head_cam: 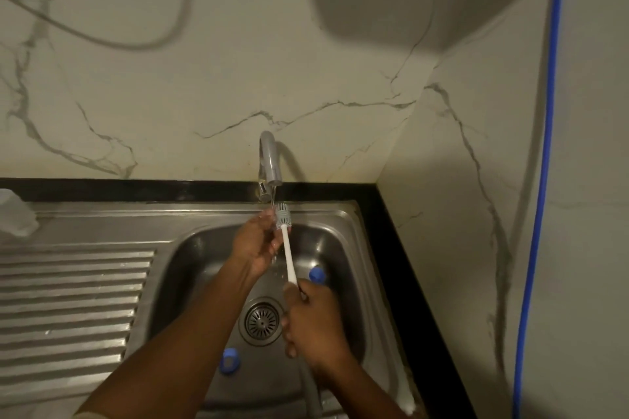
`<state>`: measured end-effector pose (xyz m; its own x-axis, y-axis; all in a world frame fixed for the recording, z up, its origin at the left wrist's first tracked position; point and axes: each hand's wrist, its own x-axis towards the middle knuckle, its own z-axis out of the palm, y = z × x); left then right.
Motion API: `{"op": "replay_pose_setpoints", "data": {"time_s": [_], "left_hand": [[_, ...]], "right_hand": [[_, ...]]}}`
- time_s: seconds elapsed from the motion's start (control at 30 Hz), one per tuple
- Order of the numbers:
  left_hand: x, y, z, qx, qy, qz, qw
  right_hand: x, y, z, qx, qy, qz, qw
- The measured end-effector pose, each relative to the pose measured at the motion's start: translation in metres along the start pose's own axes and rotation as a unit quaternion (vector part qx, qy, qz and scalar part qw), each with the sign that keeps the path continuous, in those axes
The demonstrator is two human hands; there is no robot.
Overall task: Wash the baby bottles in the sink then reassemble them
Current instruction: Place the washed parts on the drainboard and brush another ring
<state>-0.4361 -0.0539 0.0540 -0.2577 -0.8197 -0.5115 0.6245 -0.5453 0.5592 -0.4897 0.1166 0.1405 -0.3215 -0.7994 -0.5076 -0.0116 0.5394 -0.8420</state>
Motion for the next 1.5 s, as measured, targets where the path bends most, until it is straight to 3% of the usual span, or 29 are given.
{"op": "replay_pose_setpoints", "data": {"time_s": [0.1, 0.2, 0.27, 0.37, 0.5, 0.6, 0.73, 0.87, 0.93, 1.03, 1.2, 1.37, 1.5], "left_hand": [[0.003, -0.005, -0.005, 0.028, 0.010, 0.006, 1.000], [0.001, -0.006, -0.002, 0.147, -0.026, 0.044, 0.988], [0.001, -0.007, 0.003, 0.168, -0.002, 0.082, 0.982], [0.008, -0.001, 0.008, 0.099, 0.106, 0.085, 0.986], [0.021, -0.003, 0.004, 0.055, 0.193, 0.066, 0.977], [0.019, -0.009, 0.005, 0.069, 0.190, 0.048, 0.978], [0.007, -0.013, 0.012, 0.064, 0.140, 0.012, 0.988], [0.016, 0.012, 0.007, -0.058, 0.155, -0.023, 0.986], [0.019, 0.018, 0.005, -0.069, 0.132, -0.034, 0.988], [0.010, 0.014, 0.013, -0.020, 0.083, -0.024, 0.996], [0.006, 0.006, 0.011, 0.013, 0.034, -0.033, 0.999], [0.008, 0.004, -0.002, -0.085, 0.058, -0.028, 0.994], [0.004, -0.003, 0.002, -0.074, 0.042, -0.017, 0.996]], "right_hand": [[0.007, -0.006, -0.003, -0.051, 0.015, -0.018, 0.998], [0.021, -0.019, -0.018, -0.104, 0.038, -0.055, 0.992], [0.028, -0.022, -0.022, -0.148, 0.042, -0.069, 0.986], [0.024, -0.009, -0.016, -0.231, 0.051, -0.080, 0.968], [0.011, 0.003, -0.008, -0.297, 0.059, -0.100, 0.948], [0.020, -0.002, -0.003, -0.342, 0.078, -0.096, 0.932], [0.039, -0.011, -0.004, -0.314, 0.125, -0.082, 0.938], [0.011, 0.007, 0.008, -0.396, 0.031, -0.150, 0.905], [0.006, 0.014, 0.011, -0.372, 0.036, -0.145, 0.916], [0.024, 0.004, 0.012, -0.281, 0.109, -0.096, 0.949], [0.031, -0.004, 0.017, -0.104, 0.085, -0.041, 0.990], [0.015, 0.010, 0.025, -0.046, 0.027, 0.015, 0.998], [0.027, -0.017, 0.007, 0.081, 0.019, 0.028, 0.996]]}}
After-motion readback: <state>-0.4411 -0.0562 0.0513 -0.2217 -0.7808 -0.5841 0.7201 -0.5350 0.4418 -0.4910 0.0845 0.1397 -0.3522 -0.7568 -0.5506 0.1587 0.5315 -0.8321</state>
